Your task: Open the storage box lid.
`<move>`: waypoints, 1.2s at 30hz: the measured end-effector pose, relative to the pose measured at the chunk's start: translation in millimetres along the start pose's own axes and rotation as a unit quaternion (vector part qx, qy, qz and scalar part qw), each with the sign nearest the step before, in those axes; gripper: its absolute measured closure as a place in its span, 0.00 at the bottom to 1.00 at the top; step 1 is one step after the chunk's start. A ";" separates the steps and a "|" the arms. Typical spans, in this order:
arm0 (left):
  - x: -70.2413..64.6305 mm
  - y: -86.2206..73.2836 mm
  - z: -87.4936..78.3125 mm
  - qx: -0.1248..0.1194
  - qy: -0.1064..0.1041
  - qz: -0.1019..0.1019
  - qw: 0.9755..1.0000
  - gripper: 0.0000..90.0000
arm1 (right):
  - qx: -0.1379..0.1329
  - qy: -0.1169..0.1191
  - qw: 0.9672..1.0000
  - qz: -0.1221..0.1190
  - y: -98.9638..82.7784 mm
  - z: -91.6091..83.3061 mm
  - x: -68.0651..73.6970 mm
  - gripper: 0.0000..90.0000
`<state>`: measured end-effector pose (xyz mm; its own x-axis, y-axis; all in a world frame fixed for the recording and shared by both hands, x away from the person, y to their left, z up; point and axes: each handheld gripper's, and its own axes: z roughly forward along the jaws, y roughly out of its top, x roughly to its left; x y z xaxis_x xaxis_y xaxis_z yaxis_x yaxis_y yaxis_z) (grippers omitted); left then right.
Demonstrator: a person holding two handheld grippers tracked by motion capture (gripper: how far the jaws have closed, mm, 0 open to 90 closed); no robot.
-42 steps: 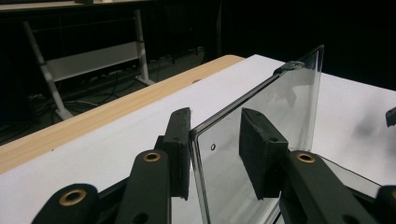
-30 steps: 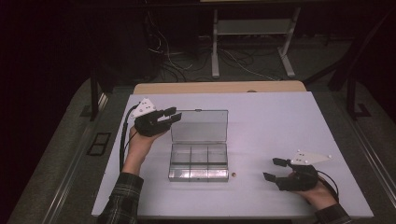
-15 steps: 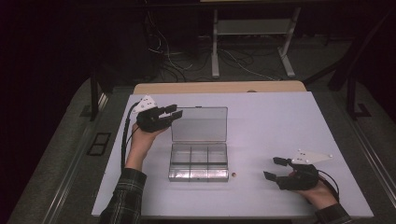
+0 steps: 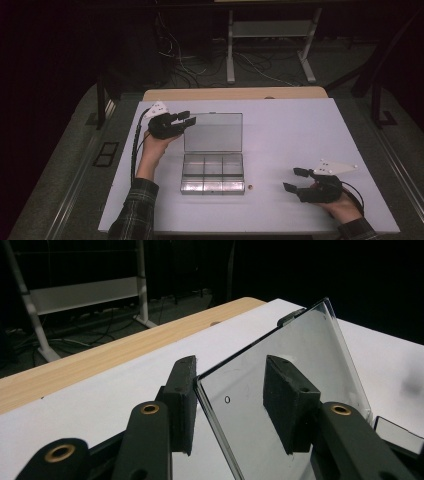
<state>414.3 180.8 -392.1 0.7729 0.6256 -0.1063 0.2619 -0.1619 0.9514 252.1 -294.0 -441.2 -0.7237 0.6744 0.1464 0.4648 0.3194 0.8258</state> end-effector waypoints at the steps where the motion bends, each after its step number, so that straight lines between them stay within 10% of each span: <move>1: 0.2 -0.3 0.4 0.000 0.001 0.001 1.000 0.62 | 0.000 0.000 1.000 0.000 0.0 0.0 -0.2 0.32; 36: 12.9 -14.5 19.6 0.028 0.023 -0.001 0.999 0.53 | -0.004 -0.005 1.000 0.006 0.0 -1.7 -2.6 0.33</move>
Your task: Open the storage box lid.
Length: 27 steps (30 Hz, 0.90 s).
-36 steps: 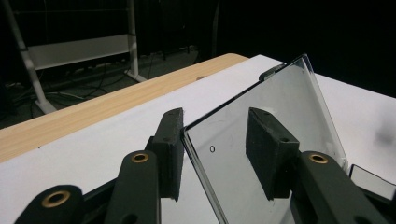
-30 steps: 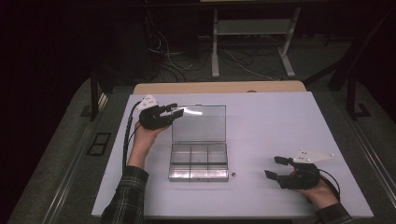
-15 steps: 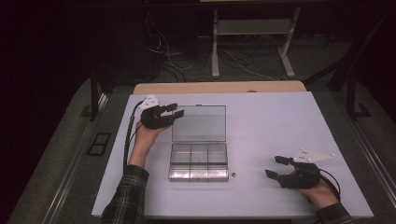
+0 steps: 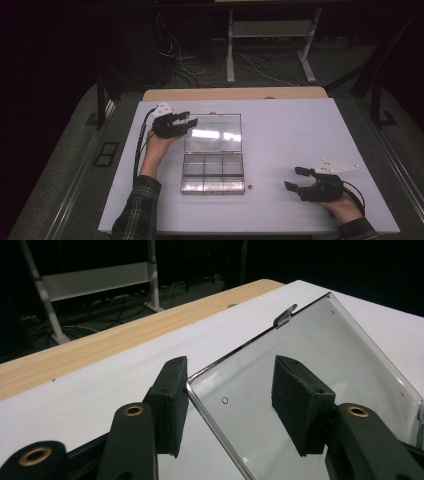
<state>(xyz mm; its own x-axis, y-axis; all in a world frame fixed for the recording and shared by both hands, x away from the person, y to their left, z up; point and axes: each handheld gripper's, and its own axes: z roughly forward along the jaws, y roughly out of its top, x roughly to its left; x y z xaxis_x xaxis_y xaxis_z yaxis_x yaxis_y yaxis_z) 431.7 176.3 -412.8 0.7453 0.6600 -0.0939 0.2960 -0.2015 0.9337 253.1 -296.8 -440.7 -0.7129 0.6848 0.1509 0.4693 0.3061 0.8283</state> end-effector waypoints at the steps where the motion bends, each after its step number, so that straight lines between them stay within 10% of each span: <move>1: 0.5 -0.5 0.8 0.001 0.001 0.001 1.000 0.53 | 0.001 0.001 1.000 0.000 0.0 0.0 0.0 0.32; 27: 6.2 -15.8 16.4 0.041 0.006 -0.012 0.999 0.41 | 0.005 0.000 1.000 -0.005 -0.4 0.7 0.0 0.33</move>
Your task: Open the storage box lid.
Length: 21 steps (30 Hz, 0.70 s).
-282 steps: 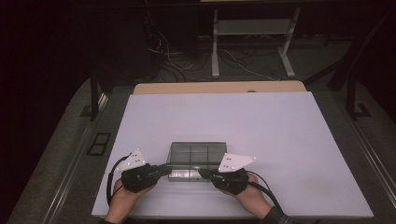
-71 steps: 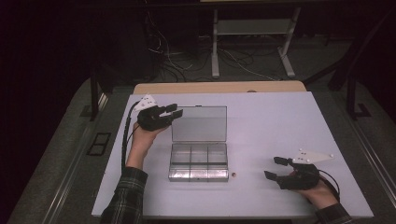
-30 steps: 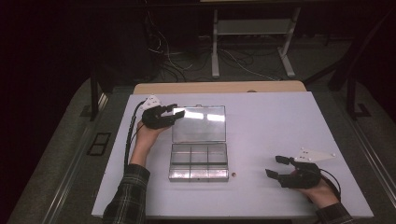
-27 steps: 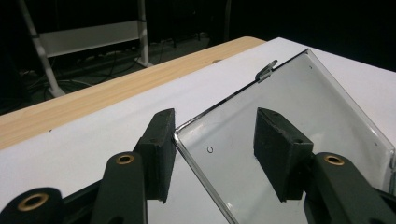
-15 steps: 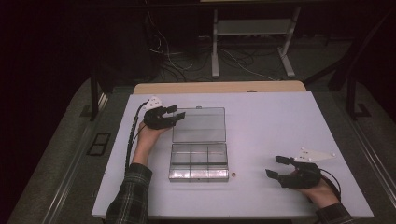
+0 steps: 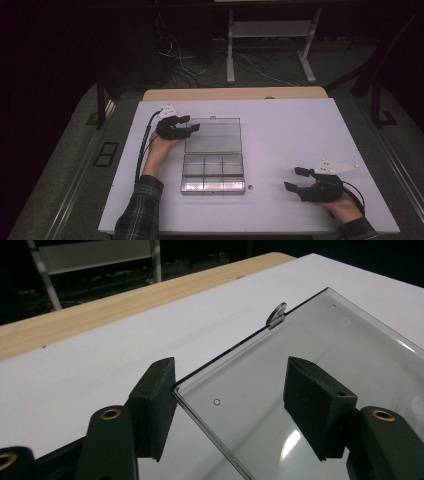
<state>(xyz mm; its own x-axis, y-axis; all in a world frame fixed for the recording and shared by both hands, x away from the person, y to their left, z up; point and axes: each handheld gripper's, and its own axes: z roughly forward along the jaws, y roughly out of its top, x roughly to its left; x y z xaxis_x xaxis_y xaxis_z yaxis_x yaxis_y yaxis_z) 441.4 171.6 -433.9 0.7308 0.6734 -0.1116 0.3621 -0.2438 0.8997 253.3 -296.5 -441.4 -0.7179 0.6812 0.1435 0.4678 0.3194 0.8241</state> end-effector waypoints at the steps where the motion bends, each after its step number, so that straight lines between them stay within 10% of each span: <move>1: 0.3 -0.5 0.5 0.000 -0.001 -0.002 1.000 0.41 | 0.000 0.000 1.000 0.000 0.0 0.0 0.0 0.33; 21: 3.5 -9.8 9.8 0.027 -0.005 -0.022 0.999 0.36 | 0.002 0.001 1.000 -0.001 0.0 0.3 0.4 0.33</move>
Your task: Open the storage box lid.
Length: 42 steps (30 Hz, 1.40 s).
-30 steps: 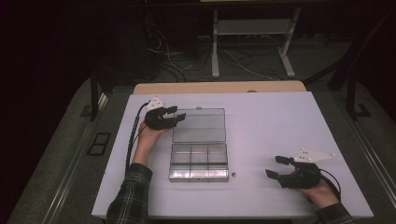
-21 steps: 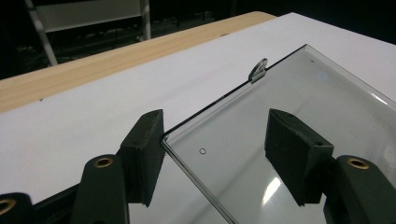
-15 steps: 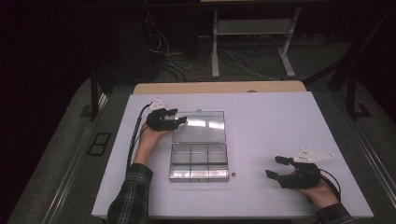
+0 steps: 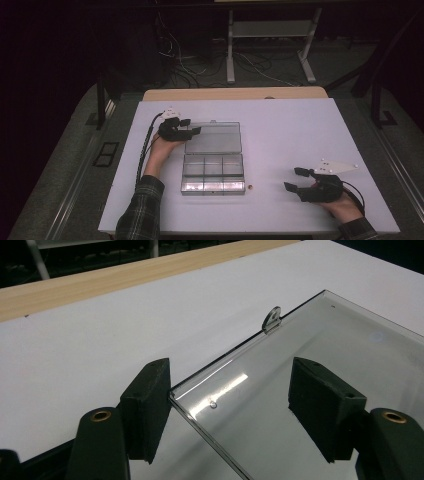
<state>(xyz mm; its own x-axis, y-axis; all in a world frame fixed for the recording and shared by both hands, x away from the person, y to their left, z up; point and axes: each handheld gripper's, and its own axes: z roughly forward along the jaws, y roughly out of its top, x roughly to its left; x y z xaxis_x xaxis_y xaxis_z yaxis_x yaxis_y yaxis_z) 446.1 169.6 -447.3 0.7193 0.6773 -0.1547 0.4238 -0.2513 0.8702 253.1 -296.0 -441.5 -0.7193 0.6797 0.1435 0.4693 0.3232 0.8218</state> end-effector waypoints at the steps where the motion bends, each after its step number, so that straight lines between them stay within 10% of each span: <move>1: 0.3 -0.3 0.2 0.001 0.000 0.001 1.000 0.36 | 0.000 0.000 1.000 0.000 0.0 0.0 0.1 0.33; 42: -1.3 -1.6 1.9 0.026 0.012 0.005 1.000 0.34 | 0.000 0.001 1.000 0.000 0.0 -0.2 0.4 0.33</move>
<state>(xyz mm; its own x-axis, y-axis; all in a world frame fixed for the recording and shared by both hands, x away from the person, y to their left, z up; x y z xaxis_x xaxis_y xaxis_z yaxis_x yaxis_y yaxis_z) 445.5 167.7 -449.4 0.7106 0.6908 -0.1336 0.4443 -0.2933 0.8465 252.7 -295.9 -441.3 -0.7204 0.6781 0.1457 0.4699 0.3227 0.8216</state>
